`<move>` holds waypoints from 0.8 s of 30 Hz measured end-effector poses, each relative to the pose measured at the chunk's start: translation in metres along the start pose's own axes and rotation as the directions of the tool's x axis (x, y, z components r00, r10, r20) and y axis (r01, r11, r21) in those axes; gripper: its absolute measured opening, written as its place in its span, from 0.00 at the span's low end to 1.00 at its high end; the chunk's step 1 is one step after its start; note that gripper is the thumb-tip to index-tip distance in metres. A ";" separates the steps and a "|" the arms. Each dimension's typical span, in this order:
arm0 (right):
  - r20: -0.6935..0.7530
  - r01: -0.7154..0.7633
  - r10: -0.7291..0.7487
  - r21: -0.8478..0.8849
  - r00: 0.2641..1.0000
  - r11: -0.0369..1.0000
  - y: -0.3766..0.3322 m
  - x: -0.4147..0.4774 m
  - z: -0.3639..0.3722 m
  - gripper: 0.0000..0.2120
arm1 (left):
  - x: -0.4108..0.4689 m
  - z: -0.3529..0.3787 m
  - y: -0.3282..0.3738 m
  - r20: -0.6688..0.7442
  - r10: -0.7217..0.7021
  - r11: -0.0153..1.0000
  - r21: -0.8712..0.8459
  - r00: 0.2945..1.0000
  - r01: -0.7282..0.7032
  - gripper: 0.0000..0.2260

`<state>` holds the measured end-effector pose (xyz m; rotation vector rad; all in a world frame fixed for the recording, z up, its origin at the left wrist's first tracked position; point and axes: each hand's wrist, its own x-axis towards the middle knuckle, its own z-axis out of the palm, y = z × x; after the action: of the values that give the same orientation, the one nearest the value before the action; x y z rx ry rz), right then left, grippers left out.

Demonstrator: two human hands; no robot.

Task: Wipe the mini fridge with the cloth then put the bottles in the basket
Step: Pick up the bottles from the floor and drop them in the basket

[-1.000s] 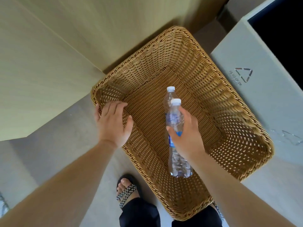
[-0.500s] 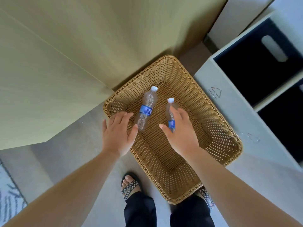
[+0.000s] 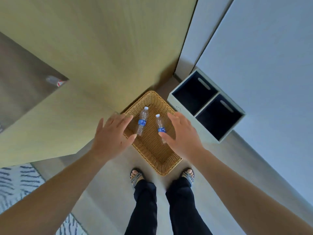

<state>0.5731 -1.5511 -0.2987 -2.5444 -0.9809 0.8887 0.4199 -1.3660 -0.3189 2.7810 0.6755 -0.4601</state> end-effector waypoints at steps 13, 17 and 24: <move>-0.158 0.027 -0.034 -0.047 0.987 0.999 -0.080 -0.188 -0.135 0.36 | -0.129 -0.188 0.069 -0.174 0.214 0.975 -0.015 0.961 -0.220 0.32; -0.200 0.032 -0.042 -0.051 0.979 0.998 -0.093 -0.234 -0.149 0.37 | -0.162 -0.217 0.084 -0.242 0.261 0.959 -0.044 0.934 -0.280 0.32; -0.180 0.065 -0.072 -0.042 0.981 0.997 -0.105 -0.296 -0.151 0.40 | -0.229 -0.221 0.097 -0.275 0.251 0.953 -0.100 0.928 -0.287 0.32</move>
<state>0.4426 -1.6798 -0.0020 -2.5506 -1.0296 0.6125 0.3271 -1.4752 -0.0187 2.7654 0.3468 0.0085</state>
